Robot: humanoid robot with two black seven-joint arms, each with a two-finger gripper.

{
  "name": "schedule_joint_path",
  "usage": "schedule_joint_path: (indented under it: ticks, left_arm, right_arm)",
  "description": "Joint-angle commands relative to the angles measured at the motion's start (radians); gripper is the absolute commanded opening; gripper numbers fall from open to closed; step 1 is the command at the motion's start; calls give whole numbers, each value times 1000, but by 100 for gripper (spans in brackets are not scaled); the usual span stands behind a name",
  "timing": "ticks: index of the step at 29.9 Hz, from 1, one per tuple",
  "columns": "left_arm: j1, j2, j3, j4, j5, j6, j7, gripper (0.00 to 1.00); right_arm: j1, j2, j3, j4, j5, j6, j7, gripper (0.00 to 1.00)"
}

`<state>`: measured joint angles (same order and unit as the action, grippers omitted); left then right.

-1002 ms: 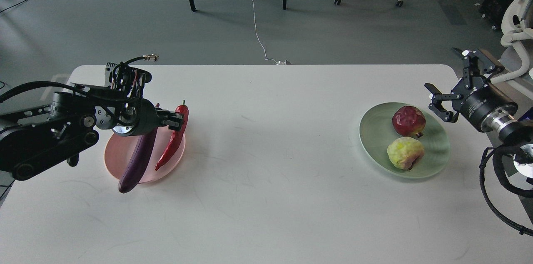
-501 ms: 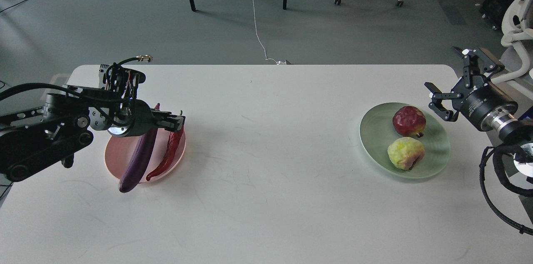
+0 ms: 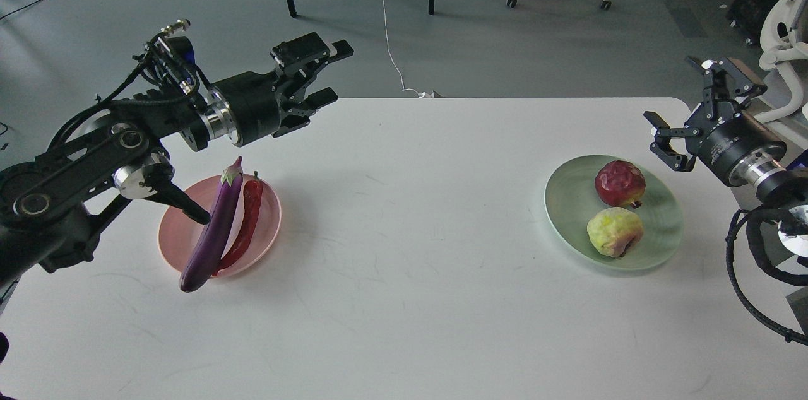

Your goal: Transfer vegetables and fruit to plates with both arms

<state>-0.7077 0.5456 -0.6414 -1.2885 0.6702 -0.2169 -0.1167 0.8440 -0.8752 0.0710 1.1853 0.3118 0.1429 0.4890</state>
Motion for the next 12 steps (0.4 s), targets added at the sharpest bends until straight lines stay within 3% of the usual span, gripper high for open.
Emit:
schedule_joint_path:
  ticks: [1, 3, 4, 7, 12]
  left_arm:
    - [75, -41, -12, 3, -12, 74, -141, 98]
    - [131, -85, -75, 12, -12, 105, -191, 98]
    - [166, -105, -111, 17, -12, 108, -196, 98]
    - [243, -162, -210, 44, -12, 103, -190, 98]
    - [292, -170, -231, 44, -14, 88, -163, 98]
  right_arm:
    - [-5, 21, 0, -3, -5, -80, 0, 98]
    - [-13, 32, 0, -1, -5, -98, 0, 98]
    - [-17, 32, 0, 0, -5, -98, 0, 98]
    - [-17, 32, 6, 13, -5, -92, 0, 99]
    - [-22, 21, 13, 66, -11, -92, 0, 99]
